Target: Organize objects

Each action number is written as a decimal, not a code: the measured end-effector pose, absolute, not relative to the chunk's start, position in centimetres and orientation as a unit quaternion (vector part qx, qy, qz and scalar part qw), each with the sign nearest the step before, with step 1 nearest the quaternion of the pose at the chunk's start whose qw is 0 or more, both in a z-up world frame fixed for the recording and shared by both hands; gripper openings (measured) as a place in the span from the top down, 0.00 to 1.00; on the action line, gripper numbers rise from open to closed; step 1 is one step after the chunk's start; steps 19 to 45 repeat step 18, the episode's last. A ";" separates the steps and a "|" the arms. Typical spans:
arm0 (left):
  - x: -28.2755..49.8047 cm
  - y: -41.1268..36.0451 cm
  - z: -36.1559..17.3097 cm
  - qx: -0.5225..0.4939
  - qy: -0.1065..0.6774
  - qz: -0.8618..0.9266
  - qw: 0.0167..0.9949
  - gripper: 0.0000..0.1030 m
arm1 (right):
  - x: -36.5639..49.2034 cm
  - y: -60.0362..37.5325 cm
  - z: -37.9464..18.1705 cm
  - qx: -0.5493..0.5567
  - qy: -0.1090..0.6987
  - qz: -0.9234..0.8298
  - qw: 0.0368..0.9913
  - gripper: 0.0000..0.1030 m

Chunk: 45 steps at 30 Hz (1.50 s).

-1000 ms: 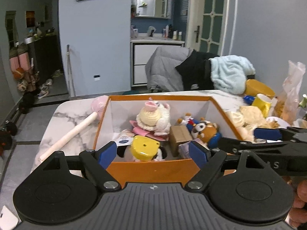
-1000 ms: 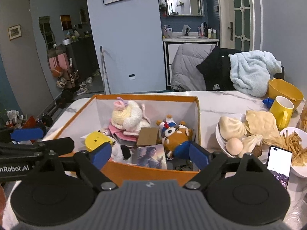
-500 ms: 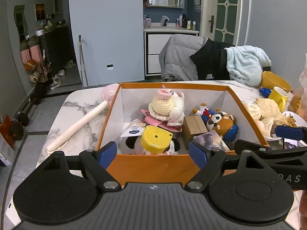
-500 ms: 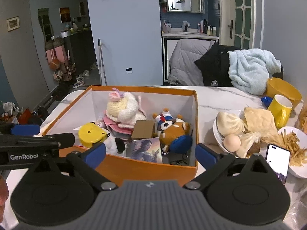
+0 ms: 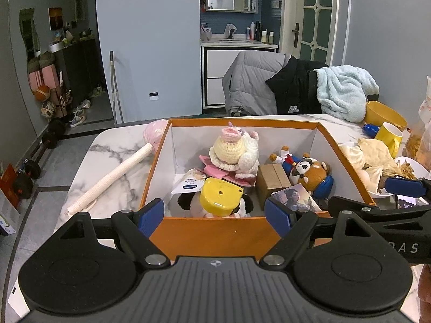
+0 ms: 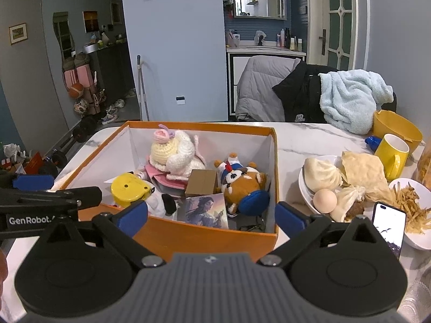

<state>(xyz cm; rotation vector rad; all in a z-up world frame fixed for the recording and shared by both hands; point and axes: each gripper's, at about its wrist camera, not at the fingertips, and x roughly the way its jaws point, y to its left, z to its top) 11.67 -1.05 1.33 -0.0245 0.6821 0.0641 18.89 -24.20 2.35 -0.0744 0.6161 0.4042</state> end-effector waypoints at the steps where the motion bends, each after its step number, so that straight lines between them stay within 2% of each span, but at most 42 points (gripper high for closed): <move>1: 11.7 -1.0 1.4 -0.012 0.334 0.031 0.942 0.06 | 18.9 -24.2 2.4 -0.036 0.301 0.197 0.932 0.02; 45: 11.7 -0.9 1.7 -0.009 0.331 0.029 0.943 0.06 | 18.8 -24.2 2.4 -0.037 0.301 0.197 0.932 0.02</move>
